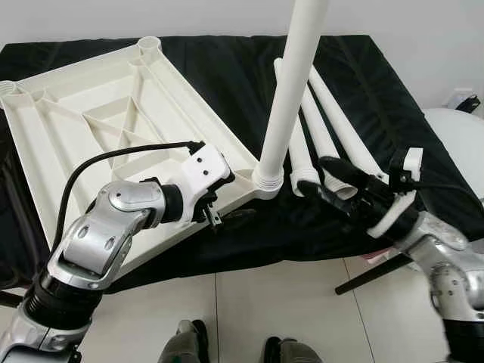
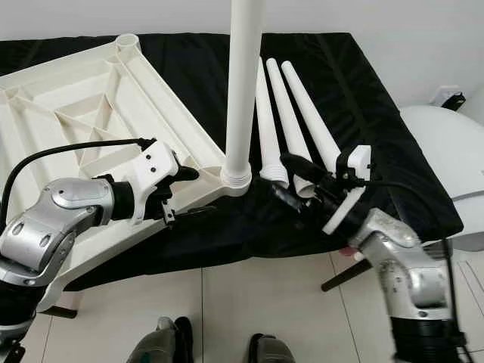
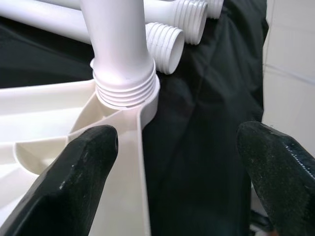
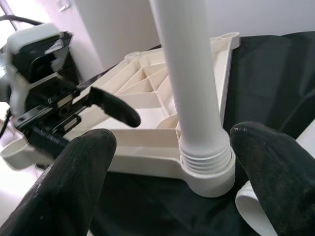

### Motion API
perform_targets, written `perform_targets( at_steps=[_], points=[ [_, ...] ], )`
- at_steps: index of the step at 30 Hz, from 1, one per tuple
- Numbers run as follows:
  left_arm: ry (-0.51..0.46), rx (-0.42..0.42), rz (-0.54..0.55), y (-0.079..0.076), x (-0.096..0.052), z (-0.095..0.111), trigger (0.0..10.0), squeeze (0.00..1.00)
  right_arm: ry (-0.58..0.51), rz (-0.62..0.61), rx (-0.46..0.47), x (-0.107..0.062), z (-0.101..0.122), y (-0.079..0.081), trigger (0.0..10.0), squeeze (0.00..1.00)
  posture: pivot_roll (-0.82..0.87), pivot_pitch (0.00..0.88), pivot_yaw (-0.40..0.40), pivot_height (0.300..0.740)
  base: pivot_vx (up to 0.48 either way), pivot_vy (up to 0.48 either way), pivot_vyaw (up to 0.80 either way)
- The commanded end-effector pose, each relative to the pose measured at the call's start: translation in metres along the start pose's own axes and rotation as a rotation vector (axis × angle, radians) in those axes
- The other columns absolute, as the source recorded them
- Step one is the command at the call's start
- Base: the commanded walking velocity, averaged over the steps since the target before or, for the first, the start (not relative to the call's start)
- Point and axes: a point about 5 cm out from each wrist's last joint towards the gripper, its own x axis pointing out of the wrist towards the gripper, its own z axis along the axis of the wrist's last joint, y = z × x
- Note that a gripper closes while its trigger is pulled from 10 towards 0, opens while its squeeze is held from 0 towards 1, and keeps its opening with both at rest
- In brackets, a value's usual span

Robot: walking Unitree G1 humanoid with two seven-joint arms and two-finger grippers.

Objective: Building children table

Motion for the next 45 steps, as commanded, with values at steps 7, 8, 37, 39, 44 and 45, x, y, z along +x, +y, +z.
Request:
perform_targets(
  at_steps=[7,8,37,39,44,45],
  points=[
    [-0.067,-0.063,0.002,-0.006,0.002,0.009,10.0,0.0,0.063,0.116,0.028,0.004,-0.002,-0.01,10.0,0.0,-0.02,0.19,-0.007,0.74,0.0,0.0,0.0],
    [-0.073,-0.07,0.001,-0.007,0.002,0.009,10.0,0.0,0.069,0.143,0.041,0.006,-0.001,-0.011,10.0,0.0,-0.02,0.19,-0.009,0.74,0.0,0.0,0.0],
    [-0.046,-0.17,0.055,-0.009,0.0,0.002,10.0,0.0,0.134,0.442,0.132,0.025,-0.004,-0.021,10.0,0.0,0.01,0.219,-0.027,0.74,0.0,0.0,0.0],
    [-0.044,-0.176,0.024,-0.02,0.002,0.004,10.0,0.0,0.139,0.457,0.133,0.032,-0.003,-0.031,10.0,0.0,0.02,0.231,-0.034,0.74,0.0,0.0,0.0],
    [-0.051,-0.182,0.019,-0.023,0.003,0.006,10.0,0.0,0.143,0.461,0.132,0.035,-0.002,-0.035,10.0,0.0,0.02,0.237,-0.041,0.74,0.0,0.0,0.0],
    [-0.056,-0.183,0.012,-0.027,0.003,0.007,10.0,0.0,0.146,0.471,0.136,0.037,-0.001,-0.037,10.0,0.0,0.03,0.245,-0.05,0.74,0.0,0.0,0.0]
  ],
)
